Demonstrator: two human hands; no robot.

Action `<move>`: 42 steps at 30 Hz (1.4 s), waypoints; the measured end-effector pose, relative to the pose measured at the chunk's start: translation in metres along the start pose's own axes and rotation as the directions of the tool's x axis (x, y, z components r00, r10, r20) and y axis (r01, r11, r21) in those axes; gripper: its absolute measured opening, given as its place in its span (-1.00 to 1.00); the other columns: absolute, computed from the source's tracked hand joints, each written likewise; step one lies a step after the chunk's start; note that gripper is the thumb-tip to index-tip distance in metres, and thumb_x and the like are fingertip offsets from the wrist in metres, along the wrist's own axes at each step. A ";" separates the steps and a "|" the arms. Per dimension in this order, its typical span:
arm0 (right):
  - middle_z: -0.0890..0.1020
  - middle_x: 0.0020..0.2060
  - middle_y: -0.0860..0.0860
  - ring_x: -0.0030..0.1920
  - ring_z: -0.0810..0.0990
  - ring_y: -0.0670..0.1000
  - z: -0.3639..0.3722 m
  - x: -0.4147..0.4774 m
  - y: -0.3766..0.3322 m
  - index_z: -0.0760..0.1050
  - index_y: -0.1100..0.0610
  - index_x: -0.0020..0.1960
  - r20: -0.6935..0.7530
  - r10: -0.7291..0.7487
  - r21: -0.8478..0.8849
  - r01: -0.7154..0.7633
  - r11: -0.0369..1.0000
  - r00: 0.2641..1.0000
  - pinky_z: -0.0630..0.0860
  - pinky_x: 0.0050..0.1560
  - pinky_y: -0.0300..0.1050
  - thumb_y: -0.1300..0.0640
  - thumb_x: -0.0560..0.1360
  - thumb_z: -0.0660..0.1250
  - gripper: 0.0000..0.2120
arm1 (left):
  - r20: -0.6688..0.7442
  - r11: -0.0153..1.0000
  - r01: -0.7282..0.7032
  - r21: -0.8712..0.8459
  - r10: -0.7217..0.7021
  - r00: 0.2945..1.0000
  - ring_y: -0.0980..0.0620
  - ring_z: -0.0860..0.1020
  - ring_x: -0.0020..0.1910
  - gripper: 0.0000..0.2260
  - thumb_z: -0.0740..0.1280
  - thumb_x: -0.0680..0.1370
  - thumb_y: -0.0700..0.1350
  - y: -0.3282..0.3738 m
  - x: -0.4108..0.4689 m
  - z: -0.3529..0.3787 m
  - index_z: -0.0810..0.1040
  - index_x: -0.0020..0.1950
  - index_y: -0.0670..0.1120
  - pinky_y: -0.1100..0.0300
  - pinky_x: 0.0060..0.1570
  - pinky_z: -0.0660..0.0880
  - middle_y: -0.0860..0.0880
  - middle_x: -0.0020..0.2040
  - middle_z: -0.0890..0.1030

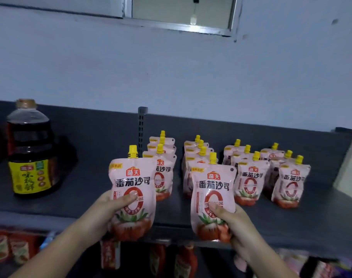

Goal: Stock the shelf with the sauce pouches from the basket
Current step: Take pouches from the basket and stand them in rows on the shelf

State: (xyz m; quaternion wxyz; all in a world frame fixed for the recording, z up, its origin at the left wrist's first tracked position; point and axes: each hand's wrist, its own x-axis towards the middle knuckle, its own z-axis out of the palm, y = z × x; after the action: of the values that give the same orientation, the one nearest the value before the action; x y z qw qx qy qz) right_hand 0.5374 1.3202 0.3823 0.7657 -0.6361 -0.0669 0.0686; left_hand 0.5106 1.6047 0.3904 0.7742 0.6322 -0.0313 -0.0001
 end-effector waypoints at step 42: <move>0.72 -0.06 -0.01 -0.03 0.69 -0.04 -0.051 0.079 0.010 0.57 0.14 0.06 0.180 -0.002 -0.305 0.057 0.951 0.984 0.57 -0.16 -0.33 0.06 0.12 0.61 -0.46 | 0.084 0.961 -0.009 0.276 -0.015 0.996 0.02 0.66 0.02 -0.40 0.63 -0.04 0.12 -0.040 0.083 -0.024 0.69 -0.04 0.00 0.31 -0.13 0.58 -0.02 0.01 0.70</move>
State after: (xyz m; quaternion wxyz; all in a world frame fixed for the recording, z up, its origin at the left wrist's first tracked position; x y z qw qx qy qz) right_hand 0.6246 1.2883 0.3644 0.6489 -0.7381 -0.1541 0.1021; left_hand 0.5957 1.6170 0.3510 0.6766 0.7332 -0.0631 -0.0240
